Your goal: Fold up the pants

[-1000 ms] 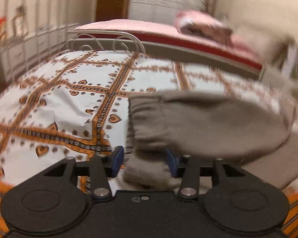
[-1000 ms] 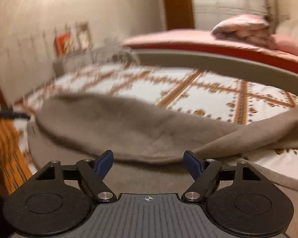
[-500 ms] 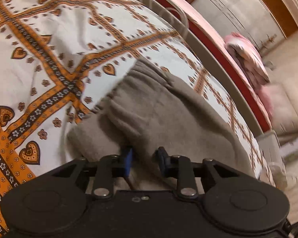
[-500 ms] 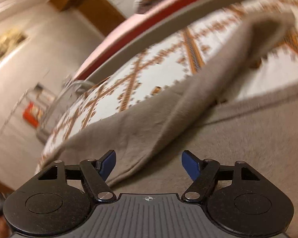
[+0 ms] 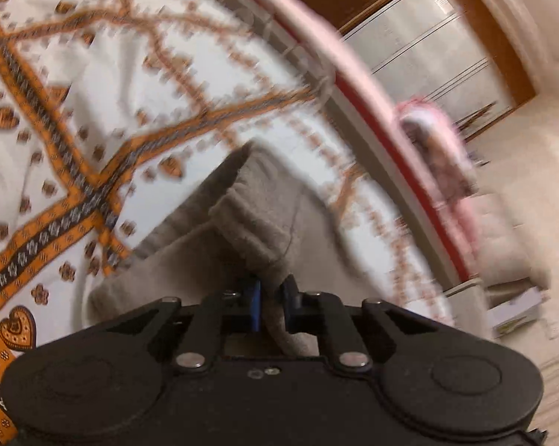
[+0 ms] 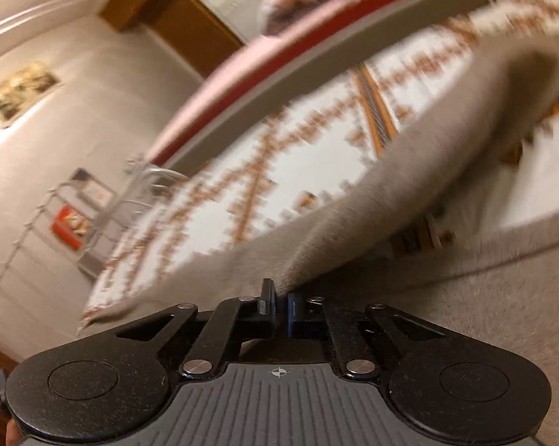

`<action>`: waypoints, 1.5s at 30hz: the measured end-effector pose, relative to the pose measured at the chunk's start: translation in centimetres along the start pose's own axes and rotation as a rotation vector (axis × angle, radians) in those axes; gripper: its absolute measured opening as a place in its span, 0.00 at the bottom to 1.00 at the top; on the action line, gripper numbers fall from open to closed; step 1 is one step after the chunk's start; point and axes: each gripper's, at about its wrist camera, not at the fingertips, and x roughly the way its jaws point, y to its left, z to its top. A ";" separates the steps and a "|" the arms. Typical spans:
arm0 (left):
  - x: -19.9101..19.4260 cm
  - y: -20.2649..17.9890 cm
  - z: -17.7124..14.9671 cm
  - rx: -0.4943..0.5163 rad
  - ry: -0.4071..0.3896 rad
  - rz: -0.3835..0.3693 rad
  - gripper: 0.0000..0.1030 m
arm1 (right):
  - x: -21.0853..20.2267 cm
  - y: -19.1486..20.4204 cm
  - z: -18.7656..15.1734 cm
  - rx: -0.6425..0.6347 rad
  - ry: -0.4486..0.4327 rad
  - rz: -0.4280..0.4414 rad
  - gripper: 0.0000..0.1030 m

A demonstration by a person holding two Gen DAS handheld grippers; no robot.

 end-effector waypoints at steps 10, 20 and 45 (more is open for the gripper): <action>-1.5 2.7 -1.4 0.047 0.081 0.163 0.02 | -1.7 0.9 -7.5 -0.141 0.234 -0.070 0.06; -2.8 2.9 -1.3 -0.008 0.017 0.163 0.16 | -2.9 -0.5 -7.5 -0.055 0.151 -0.054 0.30; -2.6 2.6 -1.7 0.143 0.024 0.205 0.12 | -2.3 0.2 -7.8 -0.088 0.197 -0.080 0.13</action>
